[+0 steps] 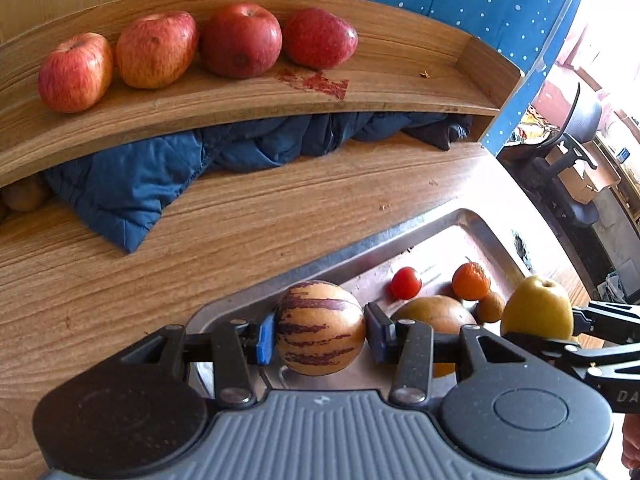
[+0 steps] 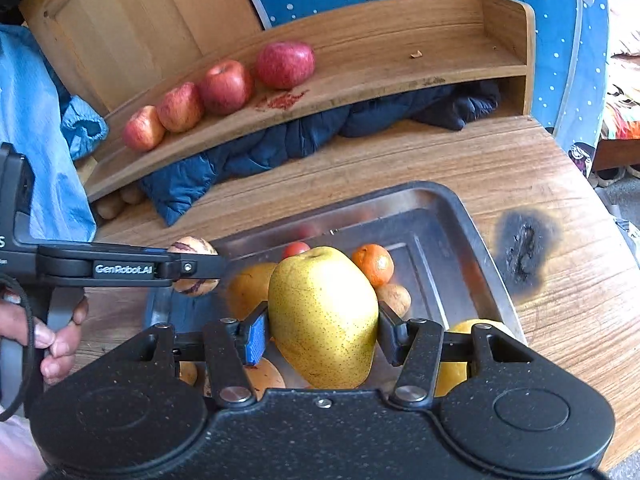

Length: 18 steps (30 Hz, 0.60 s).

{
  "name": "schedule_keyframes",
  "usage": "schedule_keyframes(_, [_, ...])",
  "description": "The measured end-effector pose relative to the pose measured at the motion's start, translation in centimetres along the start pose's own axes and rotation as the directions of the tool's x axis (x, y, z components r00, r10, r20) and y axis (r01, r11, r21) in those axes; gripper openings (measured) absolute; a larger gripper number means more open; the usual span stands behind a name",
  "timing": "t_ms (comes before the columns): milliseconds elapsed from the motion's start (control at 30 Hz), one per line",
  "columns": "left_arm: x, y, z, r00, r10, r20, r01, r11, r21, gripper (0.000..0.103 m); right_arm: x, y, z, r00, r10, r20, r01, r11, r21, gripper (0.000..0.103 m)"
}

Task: Organize fruits
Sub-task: 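Carry striped melon and yellow pear over the tray and open both tools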

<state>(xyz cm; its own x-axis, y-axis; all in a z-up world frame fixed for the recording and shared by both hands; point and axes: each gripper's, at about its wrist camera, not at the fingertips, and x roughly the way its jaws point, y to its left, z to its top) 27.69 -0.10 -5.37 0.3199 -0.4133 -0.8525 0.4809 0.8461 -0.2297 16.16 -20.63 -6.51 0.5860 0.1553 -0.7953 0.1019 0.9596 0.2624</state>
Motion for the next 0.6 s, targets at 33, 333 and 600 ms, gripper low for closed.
schedule_keyframes(33, [0.0,-0.1,-0.2,1.0,0.001,-0.004,-0.001,1.0,0.001,0.049,0.1,-0.1,0.0,1.0,-0.003,-0.001,0.003,1.0,0.002,0.056])
schedule_keyframes(333, [0.0,-0.7,-1.1,0.999,0.031,-0.019,-0.031,0.999,0.017,0.049,1.0,-0.6,-0.6,0.999,-0.035,-0.011,0.035,0.999,0.02,0.056])
schedule_keyframes(600, [0.0,-1.0,-1.1,0.999,0.048,-0.013,-0.048,0.998,0.029,0.049,1.1,-0.3,-0.7,0.998,-0.059,0.004,0.059,0.998,-0.014,0.057])
